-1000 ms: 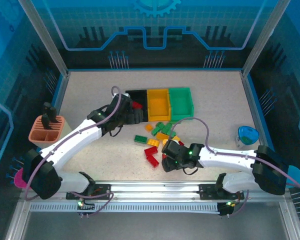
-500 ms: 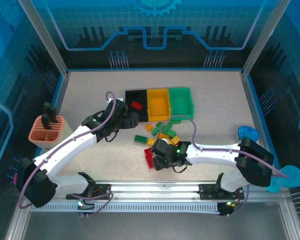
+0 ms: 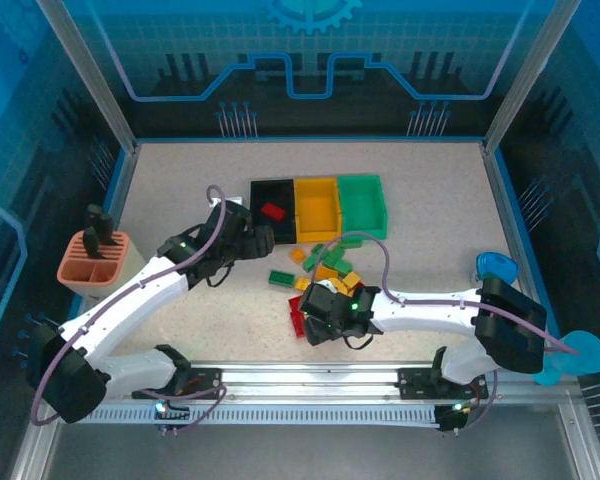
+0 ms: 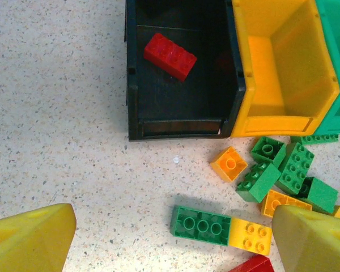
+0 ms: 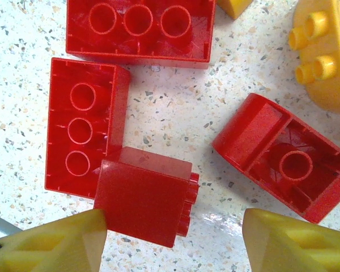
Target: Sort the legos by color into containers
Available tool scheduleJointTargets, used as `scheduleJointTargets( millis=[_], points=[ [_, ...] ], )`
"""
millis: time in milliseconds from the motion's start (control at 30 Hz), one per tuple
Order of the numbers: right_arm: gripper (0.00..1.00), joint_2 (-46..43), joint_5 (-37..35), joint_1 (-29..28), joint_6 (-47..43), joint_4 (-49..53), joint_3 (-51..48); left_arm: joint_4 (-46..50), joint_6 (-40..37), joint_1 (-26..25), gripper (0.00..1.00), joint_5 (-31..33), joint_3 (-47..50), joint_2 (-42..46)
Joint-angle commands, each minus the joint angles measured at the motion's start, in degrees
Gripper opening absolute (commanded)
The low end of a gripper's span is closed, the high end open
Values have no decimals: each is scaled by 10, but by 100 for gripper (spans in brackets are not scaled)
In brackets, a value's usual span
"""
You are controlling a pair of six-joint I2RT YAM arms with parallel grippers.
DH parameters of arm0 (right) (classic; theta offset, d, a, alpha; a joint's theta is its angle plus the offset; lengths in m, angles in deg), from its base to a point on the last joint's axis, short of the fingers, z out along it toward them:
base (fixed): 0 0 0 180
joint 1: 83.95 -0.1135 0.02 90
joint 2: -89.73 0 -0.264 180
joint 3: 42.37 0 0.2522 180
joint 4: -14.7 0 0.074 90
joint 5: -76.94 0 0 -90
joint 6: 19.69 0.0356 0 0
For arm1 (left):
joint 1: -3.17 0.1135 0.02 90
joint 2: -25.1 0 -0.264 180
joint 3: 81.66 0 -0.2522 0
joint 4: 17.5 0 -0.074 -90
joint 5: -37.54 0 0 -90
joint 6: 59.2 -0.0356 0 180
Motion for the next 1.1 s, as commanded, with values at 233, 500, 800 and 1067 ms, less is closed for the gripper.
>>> scheduleJointTargets(
  millis=[233,500,800,1067],
  points=[
    [65,13,15,-8,10,-50,14,8,14,-2,91,17,16,21],
    [64,43,12,-8,27,-36,16,9,13,-2,90,24,23,23],
    [52,12,1,-8,46,-38,-10,2,14,-1,91,26,30,23],
    [41,-11,-9,-7,53,-34,-22,2,13,-2,90,29,33,23]
  ],
)
